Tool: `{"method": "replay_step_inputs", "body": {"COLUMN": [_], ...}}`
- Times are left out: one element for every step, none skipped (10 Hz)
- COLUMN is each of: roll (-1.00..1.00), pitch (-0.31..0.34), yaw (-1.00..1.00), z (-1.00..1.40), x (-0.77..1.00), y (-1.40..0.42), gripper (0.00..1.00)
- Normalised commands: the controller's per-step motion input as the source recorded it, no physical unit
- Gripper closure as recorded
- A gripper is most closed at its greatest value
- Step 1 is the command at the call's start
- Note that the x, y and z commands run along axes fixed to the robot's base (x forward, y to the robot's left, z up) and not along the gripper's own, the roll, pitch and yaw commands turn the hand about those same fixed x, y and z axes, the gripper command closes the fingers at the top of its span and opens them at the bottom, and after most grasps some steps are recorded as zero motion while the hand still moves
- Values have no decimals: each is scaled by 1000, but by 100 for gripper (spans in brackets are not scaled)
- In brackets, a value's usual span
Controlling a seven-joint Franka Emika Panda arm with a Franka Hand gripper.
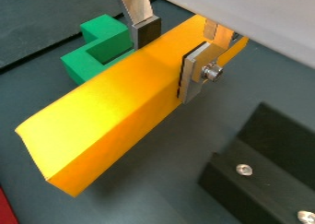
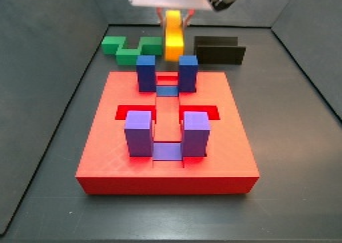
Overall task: Pick up the yellow object. Move up. Move to above the board. Insert the yellow object.
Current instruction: Move to above the board.
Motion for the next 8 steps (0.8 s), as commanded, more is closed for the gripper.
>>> {"method": "replay_step_inputs", "body": {"roll": [-1,-1,-2,-6,-9,-11,-11,-13], "pitch": [32,9,3,35,58,59,55,57], "yaw": [-4,-4,-3,-3,-2,-3,-3,-3], "z": [1400,1400,1400,1400,1400,1400,749,270], "x": [-21,-29,-9,9,8,14,26,36], "y": [2,1,3,5,5,6,5,4], "gripper": [100,100,100,100,100,100,100,100]}}
